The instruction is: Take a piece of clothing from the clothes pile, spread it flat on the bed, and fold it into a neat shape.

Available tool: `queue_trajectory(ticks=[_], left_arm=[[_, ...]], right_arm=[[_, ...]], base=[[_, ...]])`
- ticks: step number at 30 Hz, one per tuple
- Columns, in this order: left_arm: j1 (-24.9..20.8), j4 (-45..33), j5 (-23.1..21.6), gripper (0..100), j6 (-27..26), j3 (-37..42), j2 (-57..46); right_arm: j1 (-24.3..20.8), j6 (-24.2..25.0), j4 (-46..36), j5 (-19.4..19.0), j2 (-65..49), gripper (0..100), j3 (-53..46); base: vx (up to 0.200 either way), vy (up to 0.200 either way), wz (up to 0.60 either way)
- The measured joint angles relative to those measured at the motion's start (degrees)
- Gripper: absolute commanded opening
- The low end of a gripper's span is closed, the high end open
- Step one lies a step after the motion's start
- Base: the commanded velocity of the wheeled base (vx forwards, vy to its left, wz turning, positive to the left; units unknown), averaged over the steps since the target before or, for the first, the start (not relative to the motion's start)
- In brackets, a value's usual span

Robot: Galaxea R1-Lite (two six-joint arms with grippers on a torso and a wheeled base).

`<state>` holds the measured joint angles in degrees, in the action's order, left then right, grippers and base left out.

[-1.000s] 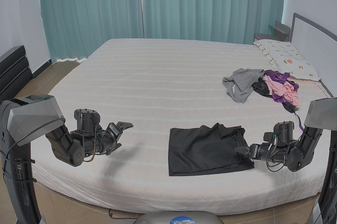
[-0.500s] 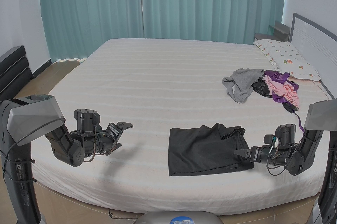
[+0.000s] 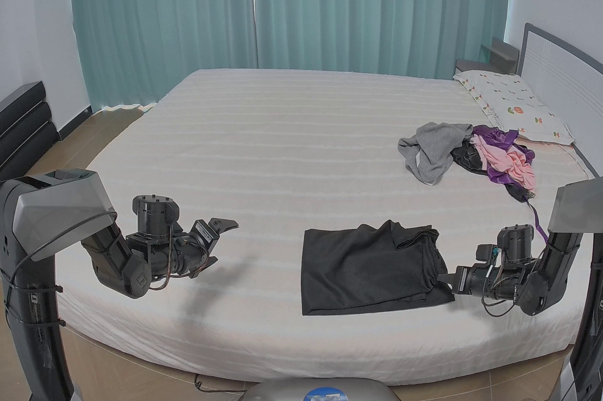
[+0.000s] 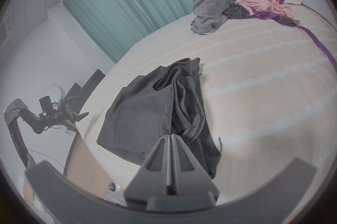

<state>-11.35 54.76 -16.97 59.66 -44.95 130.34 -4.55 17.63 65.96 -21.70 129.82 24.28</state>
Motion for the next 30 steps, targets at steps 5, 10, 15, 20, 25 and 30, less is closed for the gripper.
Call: queue_trajectory(ticks=[5,10,15,20,25,30], left_arm=[[0.0,0.01,0.02,100,-0.02,0.02,0.0],[0.0,0.01,0.02,100,0.0,0.02,0.0],[0.0,0.01,0.0,100,0.0,0.05,0.0],[0.0,0.01,0.02,100,0.0,0.05,0.0],[0.0,0.01,0.0,100,0.0,0.07,0.0],[0.0,0.04,0.0,100,0.0,0.07,0.0]], right_arm=[[1.24,-1.27,-0.13,-0.3,-1.45,0,-1.6],[2.49,-3.75,-0.15,-0.35,-2.19,0,-2.93],[3.4,-6.44,-0.27,-0.35,-2.43,0,-4.34],[5.03,-9.51,-0.71,-0.33,-2.45,0,-4.86],[6.12,-11.12,-2.05,-0.35,-2.45,0,-5.27],[6.85,-11.58,-2.6,-0.35,-2.15,0,-5.02]], base=[[0.0,0.0,0.0],[0.0,0.0,0.0],[0.0,0.0,0.0],[0.0,0.0,0.0],[0.0,0.0,0.0],[0.0,0.0,0.0]])
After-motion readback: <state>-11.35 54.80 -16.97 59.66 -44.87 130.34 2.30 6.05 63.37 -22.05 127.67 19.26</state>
